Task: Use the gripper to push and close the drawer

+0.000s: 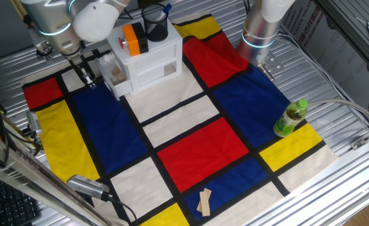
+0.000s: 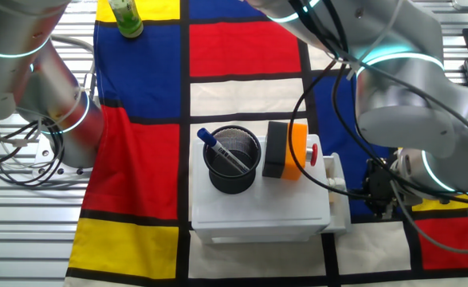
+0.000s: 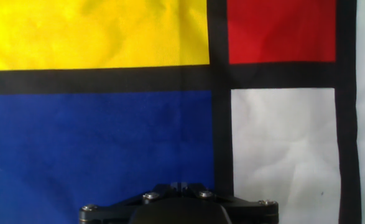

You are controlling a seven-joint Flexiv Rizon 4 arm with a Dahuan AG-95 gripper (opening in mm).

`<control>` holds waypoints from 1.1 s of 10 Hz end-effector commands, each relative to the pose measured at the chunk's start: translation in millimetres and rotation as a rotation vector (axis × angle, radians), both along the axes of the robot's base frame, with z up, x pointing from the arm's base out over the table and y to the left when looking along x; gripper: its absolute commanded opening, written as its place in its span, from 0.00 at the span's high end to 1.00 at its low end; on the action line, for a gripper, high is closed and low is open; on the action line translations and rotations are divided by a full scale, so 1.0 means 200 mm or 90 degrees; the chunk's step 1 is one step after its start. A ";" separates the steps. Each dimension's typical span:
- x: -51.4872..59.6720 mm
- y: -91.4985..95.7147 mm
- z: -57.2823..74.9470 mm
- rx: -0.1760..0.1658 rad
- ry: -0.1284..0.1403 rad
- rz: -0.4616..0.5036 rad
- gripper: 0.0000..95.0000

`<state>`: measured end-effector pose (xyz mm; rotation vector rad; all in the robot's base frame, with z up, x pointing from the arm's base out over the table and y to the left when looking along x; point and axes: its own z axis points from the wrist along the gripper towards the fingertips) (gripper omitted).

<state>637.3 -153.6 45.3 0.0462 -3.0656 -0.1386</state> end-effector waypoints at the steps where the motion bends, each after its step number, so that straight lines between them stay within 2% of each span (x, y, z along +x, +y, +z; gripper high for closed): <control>1: -0.02 0.00 0.00 0.001 0.001 0.000 1.00; 11: -0.10 -0.02 0.01 0.001 0.007 -0.005 1.00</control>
